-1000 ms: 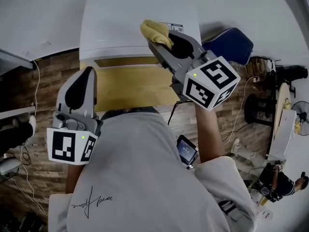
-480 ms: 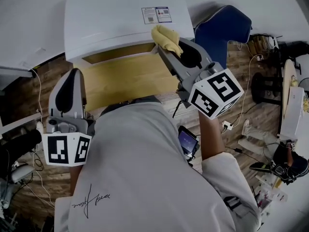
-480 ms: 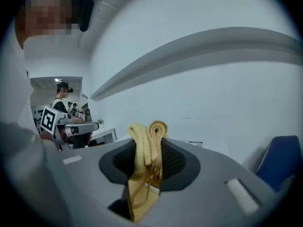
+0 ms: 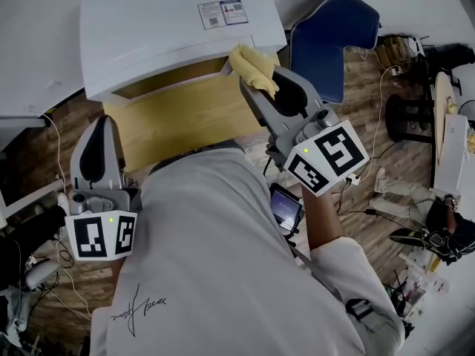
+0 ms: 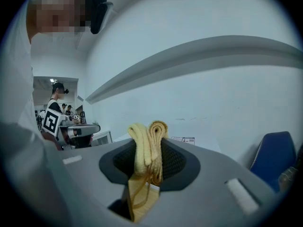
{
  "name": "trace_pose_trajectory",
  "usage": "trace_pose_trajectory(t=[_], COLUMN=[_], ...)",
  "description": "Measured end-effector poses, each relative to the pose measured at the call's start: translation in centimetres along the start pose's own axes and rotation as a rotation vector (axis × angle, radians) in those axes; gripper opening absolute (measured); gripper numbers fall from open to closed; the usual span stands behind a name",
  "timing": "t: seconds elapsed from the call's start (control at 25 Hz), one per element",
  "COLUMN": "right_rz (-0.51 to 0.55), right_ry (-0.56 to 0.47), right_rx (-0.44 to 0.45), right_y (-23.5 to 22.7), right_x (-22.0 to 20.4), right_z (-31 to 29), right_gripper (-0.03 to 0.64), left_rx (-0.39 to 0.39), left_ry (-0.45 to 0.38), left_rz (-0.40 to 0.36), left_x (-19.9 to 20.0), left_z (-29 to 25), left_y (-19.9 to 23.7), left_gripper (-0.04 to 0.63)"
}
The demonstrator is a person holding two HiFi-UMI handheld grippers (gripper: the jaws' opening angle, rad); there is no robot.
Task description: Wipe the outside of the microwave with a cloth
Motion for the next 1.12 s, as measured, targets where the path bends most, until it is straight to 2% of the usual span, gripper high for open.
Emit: trace_pose_trajectory(t=[0.56, 0.88, 1.12], right_rz=[-0.01, 0.02, 0.002], right_ry=[0.031, 0.062, 0.102], right_rx=[-0.009, -0.007, -0.033], right_y=[0.6, 1.3, 1.4], right_x=[-0.6, -0.4, -0.7], right_z=[-1.3, -2.2, -2.9], right_gripper=[0.115, 0.115, 0.115], left_rx=[0.029, 0.012, -0.006], left_ry=[0.015, 0.032, 0.044], left_rz=[-0.005, 0.002, 0.014], left_x=[-0.6, -0.8, -1.0], left_z=[-0.3, -0.4, -0.5], left_y=[1.6, 2.1, 2.4], left_gripper=[-0.003, -0.005, -0.005])
Point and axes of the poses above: the fingertips, and each gripper's own axes: z backward along the fingers, y to its left, x out of its top, the point moved 9 cm from there along z, backward along the fingers, and after that the axes turned 2 degrees about -x, right-handed, at the moved point
